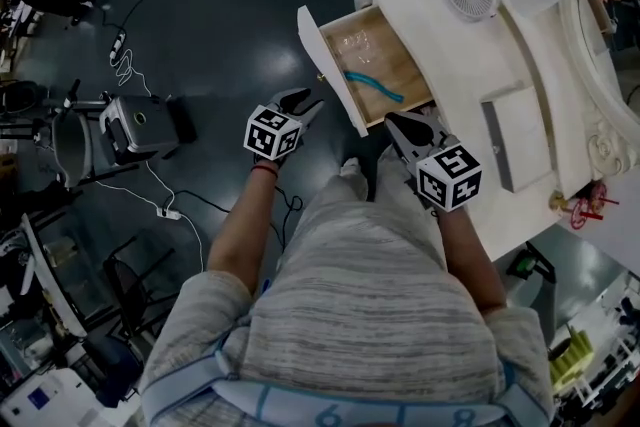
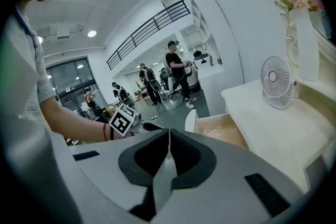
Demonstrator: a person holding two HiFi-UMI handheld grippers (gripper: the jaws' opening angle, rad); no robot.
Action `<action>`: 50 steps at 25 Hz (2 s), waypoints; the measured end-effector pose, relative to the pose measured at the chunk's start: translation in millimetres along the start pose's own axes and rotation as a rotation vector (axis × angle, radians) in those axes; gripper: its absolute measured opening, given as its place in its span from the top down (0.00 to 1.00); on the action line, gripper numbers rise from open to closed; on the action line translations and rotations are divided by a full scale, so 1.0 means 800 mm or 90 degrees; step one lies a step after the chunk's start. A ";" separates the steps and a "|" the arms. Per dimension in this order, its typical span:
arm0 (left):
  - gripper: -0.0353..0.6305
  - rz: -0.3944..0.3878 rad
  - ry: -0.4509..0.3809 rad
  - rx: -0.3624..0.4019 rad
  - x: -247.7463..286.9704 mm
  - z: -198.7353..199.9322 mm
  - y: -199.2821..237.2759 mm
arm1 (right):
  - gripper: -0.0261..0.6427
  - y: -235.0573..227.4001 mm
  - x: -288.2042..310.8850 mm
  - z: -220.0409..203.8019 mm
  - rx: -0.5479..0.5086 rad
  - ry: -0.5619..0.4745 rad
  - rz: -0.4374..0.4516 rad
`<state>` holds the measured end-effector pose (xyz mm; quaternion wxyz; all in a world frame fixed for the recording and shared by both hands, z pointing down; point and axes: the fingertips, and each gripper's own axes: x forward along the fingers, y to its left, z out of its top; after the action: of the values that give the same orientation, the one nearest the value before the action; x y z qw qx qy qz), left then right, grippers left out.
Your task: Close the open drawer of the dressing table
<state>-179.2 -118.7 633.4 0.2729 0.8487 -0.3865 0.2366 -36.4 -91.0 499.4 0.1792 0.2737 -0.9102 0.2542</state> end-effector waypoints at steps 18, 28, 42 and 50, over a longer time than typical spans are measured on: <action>0.69 0.055 0.143 0.071 0.078 -0.037 0.064 | 0.94 -0.036 -0.006 -0.005 0.019 0.018 -0.026; 0.69 0.072 0.229 0.119 0.112 -0.071 0.092 | 0.94 -0.057 -0.006 -0.004 0.026 0.032 -0.035; 0.72 0.076 0.280 0.124 0.142 -0.084 0.106 | 0.94 -0.072 -0.006 -0.003 0.028 0.050 -0.041; 0.75 0.083 0.296 0.122 0.149 -0.085 0.108 | 0.94 -0.080 -0.009 -0.003 0.031 0.051 -0.046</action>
<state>-189.7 -185.6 781.0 0.2570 0.7667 -0.3433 0.4779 7.2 -132.9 521.3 0.2175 0.3005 -0.8853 0.2803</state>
